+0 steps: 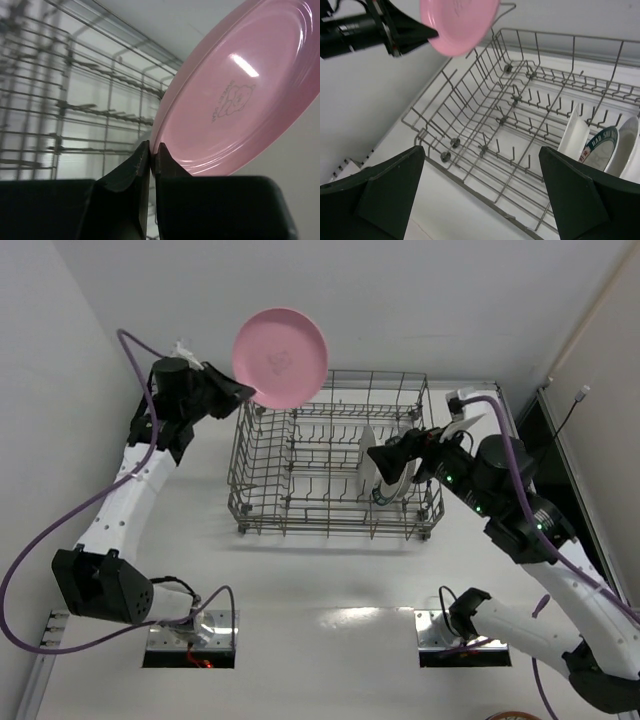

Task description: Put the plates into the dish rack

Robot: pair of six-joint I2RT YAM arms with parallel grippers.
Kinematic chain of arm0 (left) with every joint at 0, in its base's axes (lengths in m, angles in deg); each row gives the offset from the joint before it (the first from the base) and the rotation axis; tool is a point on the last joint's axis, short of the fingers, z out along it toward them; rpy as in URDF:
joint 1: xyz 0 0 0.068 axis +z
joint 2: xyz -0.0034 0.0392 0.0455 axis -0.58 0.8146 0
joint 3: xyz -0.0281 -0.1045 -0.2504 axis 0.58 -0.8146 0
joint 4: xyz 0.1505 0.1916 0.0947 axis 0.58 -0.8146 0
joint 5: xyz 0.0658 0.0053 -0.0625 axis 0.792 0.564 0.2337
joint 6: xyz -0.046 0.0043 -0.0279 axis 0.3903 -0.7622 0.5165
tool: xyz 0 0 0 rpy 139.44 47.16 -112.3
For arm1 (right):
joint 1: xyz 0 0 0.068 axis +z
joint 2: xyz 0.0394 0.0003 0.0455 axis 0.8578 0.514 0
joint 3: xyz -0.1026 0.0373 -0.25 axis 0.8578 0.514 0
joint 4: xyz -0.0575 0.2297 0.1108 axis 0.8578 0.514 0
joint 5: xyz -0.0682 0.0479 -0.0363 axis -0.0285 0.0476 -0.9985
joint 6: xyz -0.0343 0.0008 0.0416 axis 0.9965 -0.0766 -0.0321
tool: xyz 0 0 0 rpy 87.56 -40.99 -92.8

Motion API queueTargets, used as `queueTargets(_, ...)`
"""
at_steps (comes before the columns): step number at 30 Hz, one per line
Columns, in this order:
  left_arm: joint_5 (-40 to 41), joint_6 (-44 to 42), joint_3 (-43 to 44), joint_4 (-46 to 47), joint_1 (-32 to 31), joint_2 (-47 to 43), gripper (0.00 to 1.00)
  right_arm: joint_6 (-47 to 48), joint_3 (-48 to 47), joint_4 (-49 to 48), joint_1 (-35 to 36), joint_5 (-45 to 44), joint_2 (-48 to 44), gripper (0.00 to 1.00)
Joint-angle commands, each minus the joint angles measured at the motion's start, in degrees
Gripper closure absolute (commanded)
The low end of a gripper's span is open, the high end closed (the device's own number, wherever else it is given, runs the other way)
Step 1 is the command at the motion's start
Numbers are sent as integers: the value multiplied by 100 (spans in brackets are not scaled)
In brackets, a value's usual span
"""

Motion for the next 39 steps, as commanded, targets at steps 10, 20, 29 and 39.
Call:
queueTargets(10,-643,-755,-127,295,-1734,-210,100,-817,617,-1078,-295,10,144,3)
queueTargets(20,-246,-984,-304,49,-2552,-404,100,-1326,1207,-1509,-1095,511,268,19)
queueTargets(29,184,-984,-243,-83,-2948,-289,100,-1327,1278,-1432,-1429,828,320,95)
queueTargets(39,1650,-1721,1022,-1646,-2948,211,0,-1336,637,174,-1429,-1005,-215,100)
